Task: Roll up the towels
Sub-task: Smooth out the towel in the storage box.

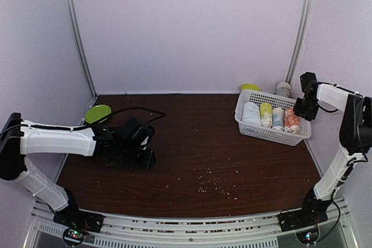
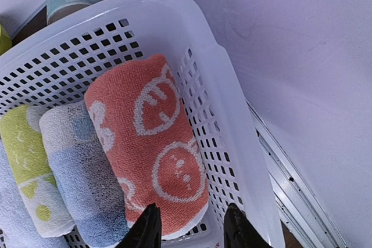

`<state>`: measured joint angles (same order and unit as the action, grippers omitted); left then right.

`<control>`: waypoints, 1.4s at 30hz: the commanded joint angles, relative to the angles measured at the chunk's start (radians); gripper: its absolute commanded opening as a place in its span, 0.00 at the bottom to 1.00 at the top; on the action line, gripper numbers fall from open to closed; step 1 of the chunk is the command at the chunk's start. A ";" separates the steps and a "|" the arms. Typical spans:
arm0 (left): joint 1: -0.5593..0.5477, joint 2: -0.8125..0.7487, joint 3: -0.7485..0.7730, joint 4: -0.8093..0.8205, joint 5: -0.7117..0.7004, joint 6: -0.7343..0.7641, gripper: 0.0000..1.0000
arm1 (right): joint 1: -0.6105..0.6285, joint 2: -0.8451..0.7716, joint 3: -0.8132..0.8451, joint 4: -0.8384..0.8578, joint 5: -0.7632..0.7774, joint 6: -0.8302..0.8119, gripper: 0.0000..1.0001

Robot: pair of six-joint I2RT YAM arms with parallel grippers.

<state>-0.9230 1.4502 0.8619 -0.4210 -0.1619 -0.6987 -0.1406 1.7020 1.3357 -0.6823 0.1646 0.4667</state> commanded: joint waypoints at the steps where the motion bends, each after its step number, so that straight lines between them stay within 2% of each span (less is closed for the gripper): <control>1: -0.004 -0.088 -0.035 0.007 -0.104 -0.037 0.34 | 0.004 0.010 -0.049 0.052 -0.012 0.010 0.37; 6: -0.004 -0.153 -0.033 -0.015 -0.133 -0.050 0.34 | 0.004 -0.075 -0.183 0.170 -0.009 0.056 0.36; 10: -0.004 -0.188 -0.045 -0.012 -0.144 -0.047 0.34 | 0.003 -0.114 -0.224 0.191 0.032 0.077 0.35; 21: -0.004 -0.155 -0.041 0.003 -0.119 -0.051 0.34 | 0.004 -0.077 -0.200 0.124 0.070 0.087 0.34; 34: -0.004 -0.119 -0.031 0.007 -0.096 -0.053 0.34 | 0.025 0.032 -0.144 0.104 -0.044 0.073 0.27; 37: -0.004 -0.117 -0.029 0.007 -0.097 -0.053 0.34 | 0.026 -0.007 -0.134 0.107 0.010 0.084 0.28; 40: -0.004 -0.114 -0.028 0.007 -0.102 -0.050 0.34 | 0.024 -0.092 -0.146 0.171 0.093 0.086 0.34; 42: -0.004 -0.106 -0.021 0.007 -0.104 -0.046 0.34 | 0.021 -0.094 -0.089 0.143 0.119 0.084 0.36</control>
<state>-0.9230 1.3312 0.8265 -0.4313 -0.2672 -0.7425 -0.1219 1.6863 1.1717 -0.5583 0.1837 0.5499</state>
